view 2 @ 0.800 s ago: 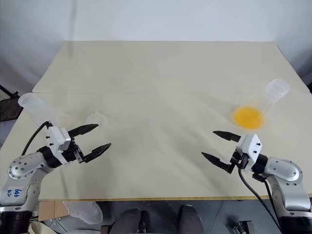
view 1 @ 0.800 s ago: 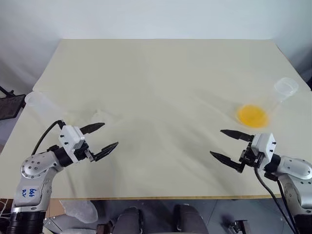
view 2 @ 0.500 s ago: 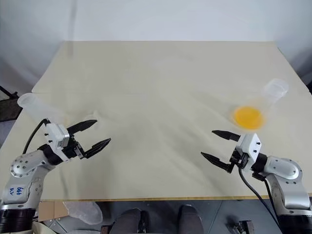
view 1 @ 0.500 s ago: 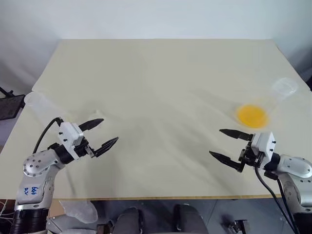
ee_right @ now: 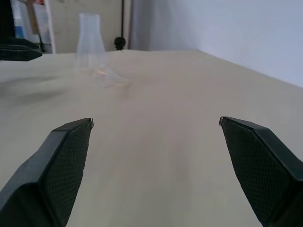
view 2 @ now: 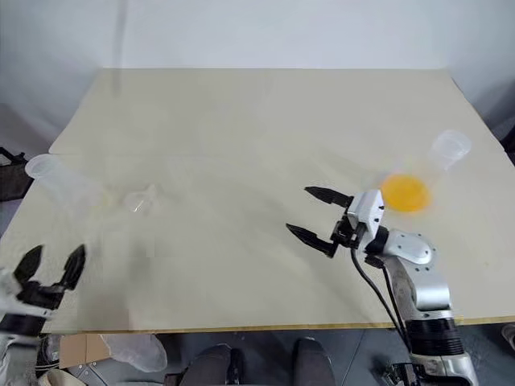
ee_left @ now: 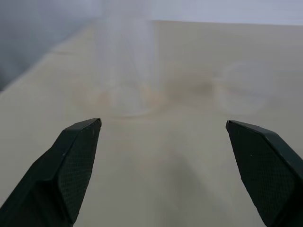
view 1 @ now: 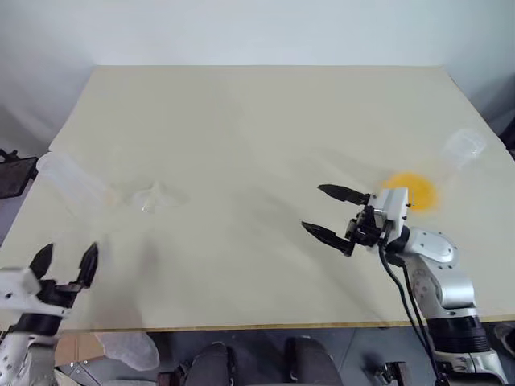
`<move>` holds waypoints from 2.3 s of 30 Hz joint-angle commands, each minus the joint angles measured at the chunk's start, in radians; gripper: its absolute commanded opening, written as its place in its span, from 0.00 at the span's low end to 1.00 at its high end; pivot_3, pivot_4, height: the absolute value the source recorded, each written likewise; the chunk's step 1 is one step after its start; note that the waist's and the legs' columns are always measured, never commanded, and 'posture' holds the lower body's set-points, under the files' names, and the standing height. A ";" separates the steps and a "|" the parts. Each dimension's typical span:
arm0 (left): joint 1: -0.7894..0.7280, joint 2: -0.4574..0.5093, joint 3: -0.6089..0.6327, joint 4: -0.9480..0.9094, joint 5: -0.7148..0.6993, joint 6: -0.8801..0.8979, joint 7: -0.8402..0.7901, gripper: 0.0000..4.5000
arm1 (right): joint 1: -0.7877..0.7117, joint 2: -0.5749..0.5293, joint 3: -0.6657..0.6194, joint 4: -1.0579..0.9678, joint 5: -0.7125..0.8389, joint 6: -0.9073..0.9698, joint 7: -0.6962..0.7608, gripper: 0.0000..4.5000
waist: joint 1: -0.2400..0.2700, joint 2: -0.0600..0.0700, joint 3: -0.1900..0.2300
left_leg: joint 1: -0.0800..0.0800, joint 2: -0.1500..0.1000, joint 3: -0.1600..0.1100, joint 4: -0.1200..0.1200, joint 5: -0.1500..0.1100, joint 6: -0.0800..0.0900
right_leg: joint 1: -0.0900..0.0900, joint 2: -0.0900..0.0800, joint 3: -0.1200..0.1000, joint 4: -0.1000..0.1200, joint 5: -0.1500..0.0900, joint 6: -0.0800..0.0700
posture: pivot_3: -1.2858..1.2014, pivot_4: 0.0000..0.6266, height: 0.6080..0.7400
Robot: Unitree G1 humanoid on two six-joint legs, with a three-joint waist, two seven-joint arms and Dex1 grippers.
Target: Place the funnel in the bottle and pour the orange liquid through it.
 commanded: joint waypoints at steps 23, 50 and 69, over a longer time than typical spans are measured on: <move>-0.494 0.331 -0.123 0.238 0.078 0.231 0.145 1.00 | -0.005 0.024 0.022 0.004 -0.026 -0.051 0.014 1.00 | 0.000 -0.003 -0.002 | 0.001 -0.004 -0.003 0.000 0.000 0.000 | 0.004 0.001 -0.007 0.000 0.000 0.000 | 0.52 0.24 1.00; -0.734 0.414 -0.180 0.306 0.076 0.143 -0.030 0.53 | 0.058 0.040 -0.011 -0.026 -0.053 -0.090 -0.055 1.00 | -0.006 -0.004 -0.002 | 0.000 -0.005 -0.004 0.000 0.000 -0.001 | 0.004 0.000 -0.008 0.001 0.000 0.000 | 0.52 0.24 1.00; -1.339 -0.100 -0.854 0.798 0.195 0.011 -0.698 0.53 | 0.470 -0.060 -0.338 -0.261 -0.044 -0.086 -0.217 1.00 | 0.032 -0.005 0.000 | -0.002 -0.008 0.001 0.003 0.000 0.001 | 0.010 0.004 -0.012 -0.010 0.003 0.004 | 0.52 0.24 1.00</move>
